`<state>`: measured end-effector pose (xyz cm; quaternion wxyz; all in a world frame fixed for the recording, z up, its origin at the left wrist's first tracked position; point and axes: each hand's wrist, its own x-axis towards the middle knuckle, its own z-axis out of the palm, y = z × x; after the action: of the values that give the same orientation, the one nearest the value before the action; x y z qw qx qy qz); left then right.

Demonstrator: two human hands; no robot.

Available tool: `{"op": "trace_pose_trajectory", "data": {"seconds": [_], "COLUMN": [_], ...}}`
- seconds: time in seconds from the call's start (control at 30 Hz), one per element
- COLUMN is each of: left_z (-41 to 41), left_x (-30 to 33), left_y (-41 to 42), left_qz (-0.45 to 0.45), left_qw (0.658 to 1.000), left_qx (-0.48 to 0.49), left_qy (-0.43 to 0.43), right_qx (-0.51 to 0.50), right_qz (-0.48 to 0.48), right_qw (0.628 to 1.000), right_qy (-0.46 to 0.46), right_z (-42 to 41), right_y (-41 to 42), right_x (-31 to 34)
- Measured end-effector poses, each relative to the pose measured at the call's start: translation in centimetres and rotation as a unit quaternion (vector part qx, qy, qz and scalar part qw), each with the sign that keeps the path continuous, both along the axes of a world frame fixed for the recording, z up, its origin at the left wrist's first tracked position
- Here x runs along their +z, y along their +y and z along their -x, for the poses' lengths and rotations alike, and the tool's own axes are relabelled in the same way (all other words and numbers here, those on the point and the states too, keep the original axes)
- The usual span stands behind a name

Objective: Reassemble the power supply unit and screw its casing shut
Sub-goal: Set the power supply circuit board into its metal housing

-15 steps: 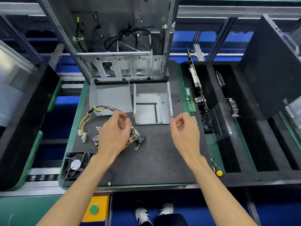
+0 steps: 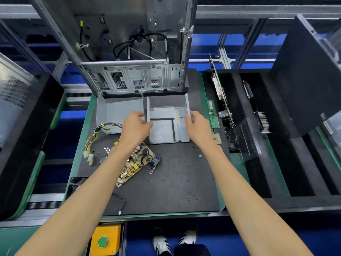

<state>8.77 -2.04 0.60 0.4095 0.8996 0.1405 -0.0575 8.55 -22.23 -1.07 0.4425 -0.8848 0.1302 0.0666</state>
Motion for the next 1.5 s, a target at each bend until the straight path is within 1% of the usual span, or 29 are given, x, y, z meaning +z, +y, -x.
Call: {"op": "trace_pose_trajectory", "data": {"seconds": [0.13,0.23,0.43,0.6,0.77,1.13,1.27,1.43,1.5], "left_z": [0.5,0.9,2.1,5.0,8.6,14.4,15.4,15.8,16.0], "left_x": [0.5,1.1,2.8,3.3,2.8,1.3,0.7,0.4,0.2], "left_y": [-0.3,-0.9,-2.4,-3.1,-2.9,-2.2,-1.9,-1.6,-1.5], "left_qz": [0.039,0.067,0.08,0.035,-0.011,-0.003,0.004,-0.011,-0.017], "left_qw": [0.999,0.996,0.995,0.995,0.991,0.989,0.988,0.987,0.986], "left_qx": [0.018,0.022,-0.013,-0.089,-0.135,-0.146,-0.152,-0.157,-0.16], "left_qy": [-0.03,-0.048,-0.063,-0.032,-0.001,0.019,0.029,0.023,0.032], "right_qx": [-0.015,-0.039,-0.058,-0.063,-0.053,-0.035,-0.031,-0.039,-0.037], "right_qz": [0.018,0.011,0.018,0.034,0.035,0.052,0.059,0.076,0.076], "right_qw": [0.999,0.998,0.996,0.996,0.998,0.998,0.997,0.996,0.996], "right_qy": [-0.032,-0.046,-0.068,-0.049,-0.009,0.024,0.024,0.026,0.033], "right_z": [0.7,1.6,4.0,7.8,11.6,17.3,18.2,18.8,18.9], "right_y": [-0.4,-1.2,-3.7,-5.6,-5.5,-5.3,-5.1,-4.7,-4.5], "right_x": [0.0,1.1,4.2,5.0,4.1,2.5,1.7,1.2,1.0]}}
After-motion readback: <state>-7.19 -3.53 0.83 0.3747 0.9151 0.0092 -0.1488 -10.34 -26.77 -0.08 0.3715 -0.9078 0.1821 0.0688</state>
